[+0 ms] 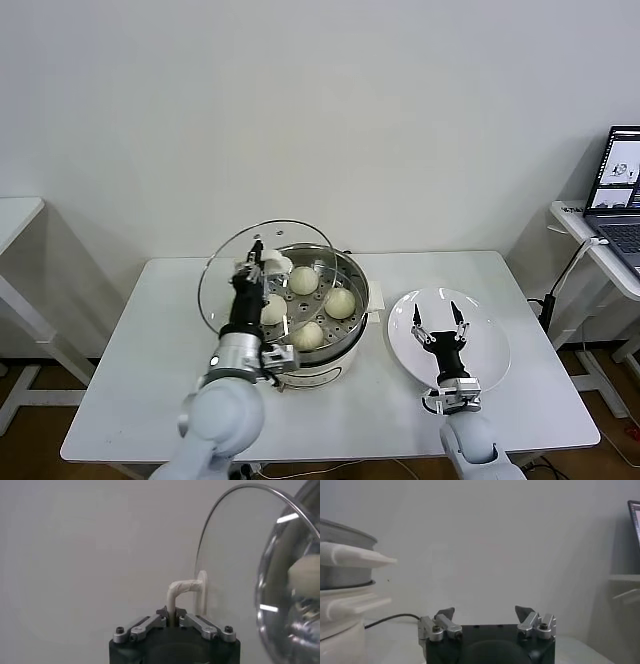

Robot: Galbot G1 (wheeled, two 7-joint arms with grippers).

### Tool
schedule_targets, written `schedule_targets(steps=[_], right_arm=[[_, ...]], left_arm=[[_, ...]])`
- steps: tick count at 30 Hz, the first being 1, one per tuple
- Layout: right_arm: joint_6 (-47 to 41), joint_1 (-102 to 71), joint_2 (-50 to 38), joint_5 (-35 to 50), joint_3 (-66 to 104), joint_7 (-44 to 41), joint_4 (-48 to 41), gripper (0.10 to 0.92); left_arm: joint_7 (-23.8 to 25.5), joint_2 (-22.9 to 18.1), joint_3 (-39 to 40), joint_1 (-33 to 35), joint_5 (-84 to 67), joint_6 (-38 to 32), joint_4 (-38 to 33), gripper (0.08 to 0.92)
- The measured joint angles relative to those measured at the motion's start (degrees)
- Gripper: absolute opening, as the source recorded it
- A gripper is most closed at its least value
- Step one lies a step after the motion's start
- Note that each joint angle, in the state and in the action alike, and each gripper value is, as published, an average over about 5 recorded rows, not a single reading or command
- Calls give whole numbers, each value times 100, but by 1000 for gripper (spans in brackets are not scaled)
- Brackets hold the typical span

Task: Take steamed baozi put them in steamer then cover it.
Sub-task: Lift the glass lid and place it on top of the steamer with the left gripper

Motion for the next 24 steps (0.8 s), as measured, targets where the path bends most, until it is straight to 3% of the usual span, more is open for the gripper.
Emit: schedule_targets(steps=[24], right_arm=[[-92,88,57,-87,29,47,-100,823]], left_arm=[[476,-907,683,-446,1215,258,1053,187]])
